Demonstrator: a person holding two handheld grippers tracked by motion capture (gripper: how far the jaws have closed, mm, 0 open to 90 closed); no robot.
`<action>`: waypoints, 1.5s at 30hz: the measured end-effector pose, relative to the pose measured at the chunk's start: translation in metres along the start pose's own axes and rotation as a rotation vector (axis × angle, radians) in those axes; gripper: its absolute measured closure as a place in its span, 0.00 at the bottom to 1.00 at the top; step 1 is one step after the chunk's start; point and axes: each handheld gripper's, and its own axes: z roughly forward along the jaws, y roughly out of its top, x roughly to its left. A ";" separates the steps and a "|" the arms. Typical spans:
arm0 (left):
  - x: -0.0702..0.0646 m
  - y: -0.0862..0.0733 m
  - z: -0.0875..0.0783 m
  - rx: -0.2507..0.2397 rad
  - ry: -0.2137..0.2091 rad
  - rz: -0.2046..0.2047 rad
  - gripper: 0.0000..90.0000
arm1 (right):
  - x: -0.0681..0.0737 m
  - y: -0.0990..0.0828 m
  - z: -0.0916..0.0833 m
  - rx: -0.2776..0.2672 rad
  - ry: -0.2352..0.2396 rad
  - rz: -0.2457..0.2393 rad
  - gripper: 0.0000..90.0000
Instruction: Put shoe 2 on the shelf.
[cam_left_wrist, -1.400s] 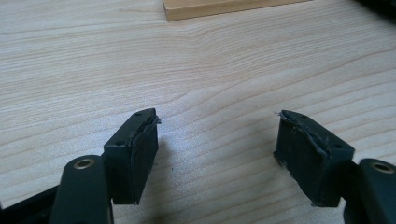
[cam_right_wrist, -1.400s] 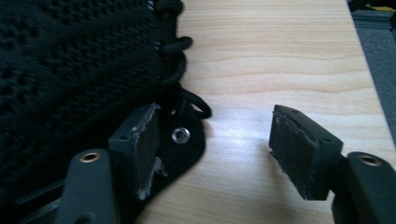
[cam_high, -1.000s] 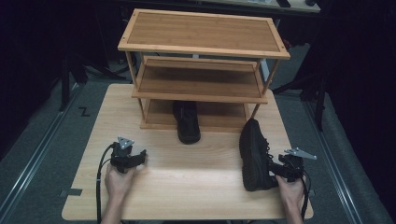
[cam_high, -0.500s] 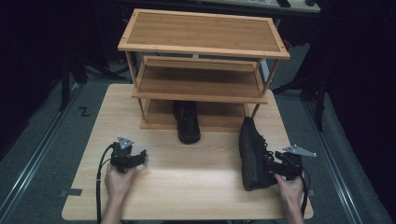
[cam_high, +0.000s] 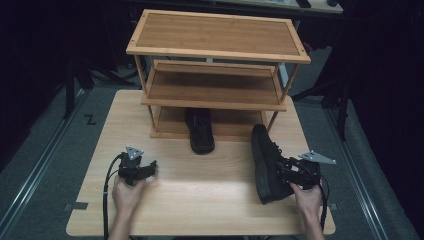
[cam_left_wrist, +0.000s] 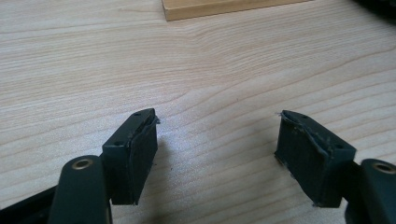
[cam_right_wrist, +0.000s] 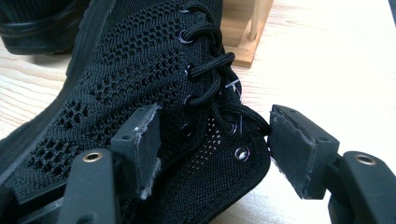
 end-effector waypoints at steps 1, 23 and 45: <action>0.000 0.000 0.000 0.000 0.001 0.000 0.33 | 0.000 0.001 0.000 -0.001 0.007 0.011 0.39; -0.001 0.000 0.000 -0.001 0.002 0.001 0.32 | 0.034 0.023 0.020 0.019 0.094 -0.022 0.38; -0.001 0.000 0.000 0.002 0.000 0.005 0.31 | 0.065 0.016 0.051 0.147 0.088 -0.009 0.52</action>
